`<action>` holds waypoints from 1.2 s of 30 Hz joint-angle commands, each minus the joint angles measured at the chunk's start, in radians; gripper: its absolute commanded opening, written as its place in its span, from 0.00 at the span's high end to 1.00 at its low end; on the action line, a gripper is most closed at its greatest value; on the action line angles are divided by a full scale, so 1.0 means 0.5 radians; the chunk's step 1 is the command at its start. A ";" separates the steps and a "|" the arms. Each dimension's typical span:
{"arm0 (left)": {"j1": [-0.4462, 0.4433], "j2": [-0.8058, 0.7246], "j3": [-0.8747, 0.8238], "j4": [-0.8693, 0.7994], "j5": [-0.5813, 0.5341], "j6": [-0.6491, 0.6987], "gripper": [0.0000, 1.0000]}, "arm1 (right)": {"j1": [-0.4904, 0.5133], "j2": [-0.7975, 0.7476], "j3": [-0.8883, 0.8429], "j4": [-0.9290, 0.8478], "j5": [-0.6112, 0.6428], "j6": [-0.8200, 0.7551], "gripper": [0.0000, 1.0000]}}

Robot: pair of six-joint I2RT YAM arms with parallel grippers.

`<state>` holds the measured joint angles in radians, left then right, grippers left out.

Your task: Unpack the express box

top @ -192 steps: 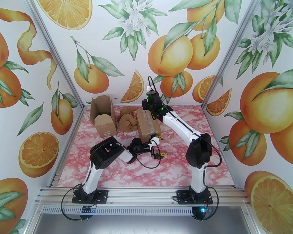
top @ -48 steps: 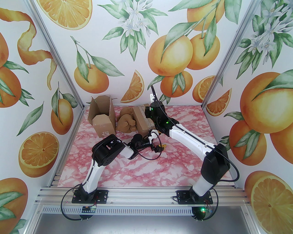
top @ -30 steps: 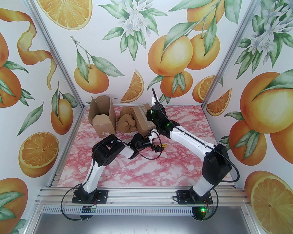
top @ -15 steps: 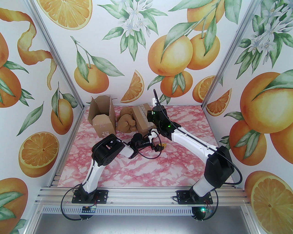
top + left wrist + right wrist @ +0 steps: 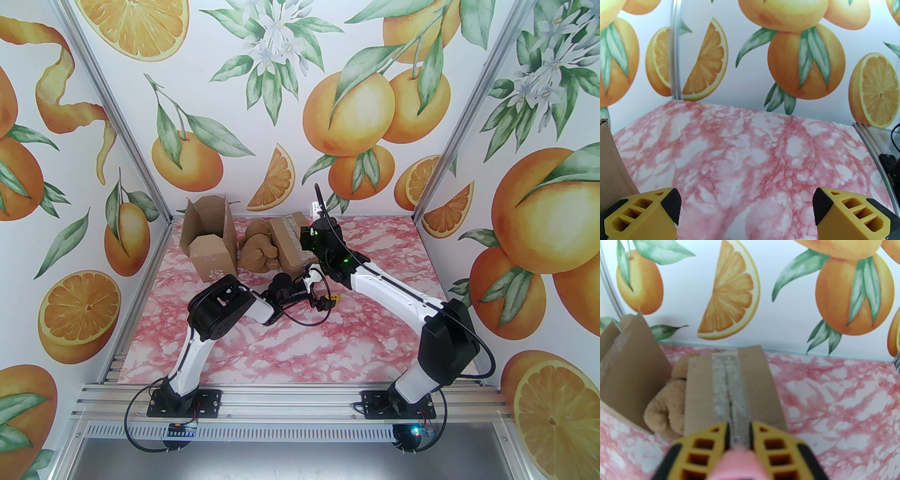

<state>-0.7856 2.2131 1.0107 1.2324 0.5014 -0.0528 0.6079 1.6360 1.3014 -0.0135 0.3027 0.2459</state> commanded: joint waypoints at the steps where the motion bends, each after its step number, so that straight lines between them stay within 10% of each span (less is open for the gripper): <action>1: 0.019 0.045 0.063 -0.002 0.002 -0.025 0.03 | 0.014 -0.050 -0.044 0.040 -0.059 0.057 1.00; 36: 0.082 0.059 0.118 -0.069 -0.186 -0.081 0.03 | 0.030 -0.209 -0.166 -0.275 -0.102 0.050 1.00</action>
<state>-0.7811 2.2284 1.0512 1.1893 0.4717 -0.0578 0.6083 1.5646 1.2377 -0.0490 0.2695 0.3008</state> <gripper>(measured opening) 0.965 0.189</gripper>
